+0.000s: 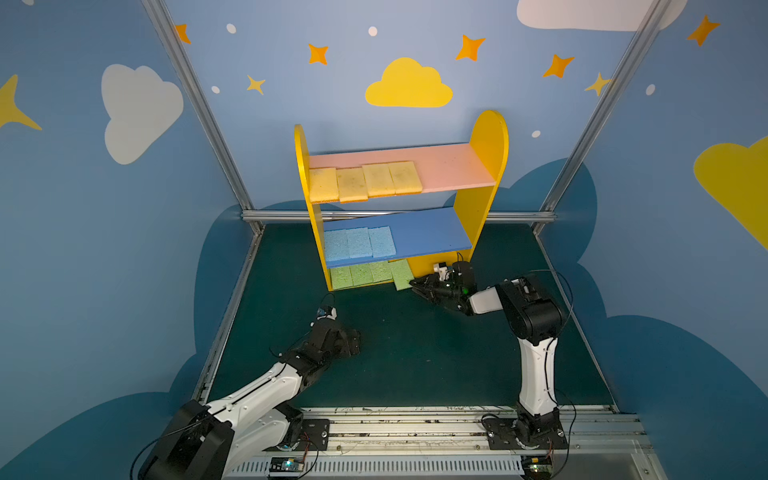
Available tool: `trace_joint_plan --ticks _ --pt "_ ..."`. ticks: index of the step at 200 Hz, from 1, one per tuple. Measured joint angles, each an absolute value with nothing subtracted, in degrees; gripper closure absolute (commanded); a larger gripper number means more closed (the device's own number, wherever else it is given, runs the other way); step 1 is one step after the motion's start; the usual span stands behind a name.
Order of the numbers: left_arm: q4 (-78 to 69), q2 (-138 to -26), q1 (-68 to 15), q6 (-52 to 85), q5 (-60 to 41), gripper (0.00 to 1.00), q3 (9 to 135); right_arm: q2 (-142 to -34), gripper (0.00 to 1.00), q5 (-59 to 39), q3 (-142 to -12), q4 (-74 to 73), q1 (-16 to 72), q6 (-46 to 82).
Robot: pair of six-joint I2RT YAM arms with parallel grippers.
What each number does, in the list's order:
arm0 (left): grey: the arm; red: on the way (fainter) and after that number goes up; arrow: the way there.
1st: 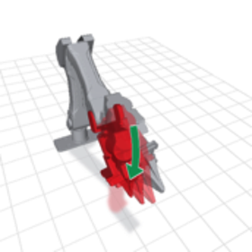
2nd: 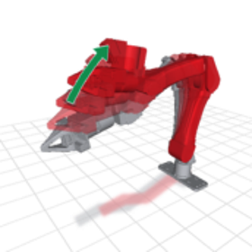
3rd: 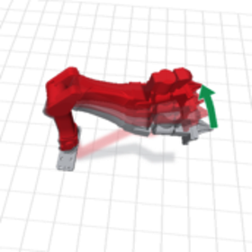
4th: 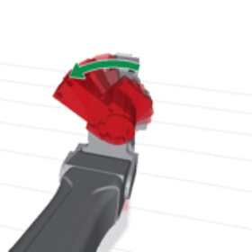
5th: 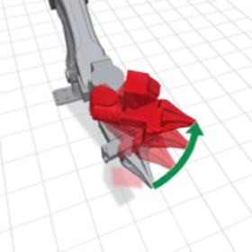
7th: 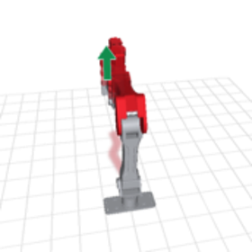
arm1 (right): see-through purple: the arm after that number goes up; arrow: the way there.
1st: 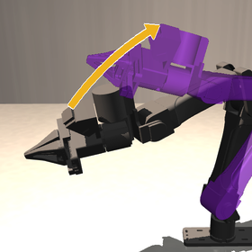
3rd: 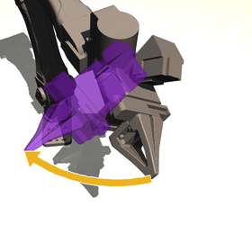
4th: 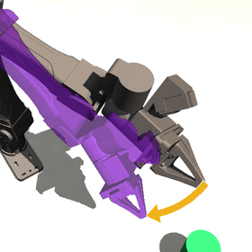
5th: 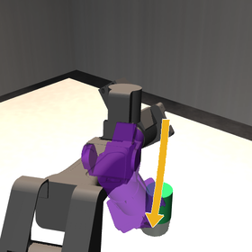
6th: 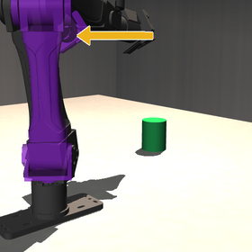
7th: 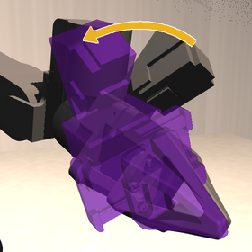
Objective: Place and organize the cleaning sponges onto the shelf
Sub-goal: 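Slide the green sponge into the bottom shelf beside the others with the right gripper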
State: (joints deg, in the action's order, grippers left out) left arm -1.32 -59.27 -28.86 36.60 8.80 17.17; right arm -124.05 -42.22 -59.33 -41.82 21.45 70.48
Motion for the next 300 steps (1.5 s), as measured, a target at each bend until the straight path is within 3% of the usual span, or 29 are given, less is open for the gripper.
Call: trace_joint_plan --ticks 48,92,130,221,300 --pt "-1.32 -60.18 -28.69 36.6 8.82 0.0 17.17 -125.36 0.74 -42.54 -60.36 -41.82 21.04 70.85" --pt "-1.37 -60.97 -28.58 36.6 8.82 0.0 17.17 -126.08 0.9 -42.68 -60.95 -42.39 20.88 71.64" --pt "-1.37 -60.97 -28.51 36.6 8.82 0.01 17.17 -126.1 0.97 -42.7 -60.95 -42.72 20.38 71.96" --pt "-1.37 -61.89 -28.49 36.36 8.8 0.01 17.19 -126.08 0.97 -43.33 -61.3 -42.24 17.32 71.79" --pt "-1.83 -63.4 -28.49 36.18 8.78 0.01 17.91 -125.86 0.97 -43.7 -69.06 -32.62 18.37 67.92"
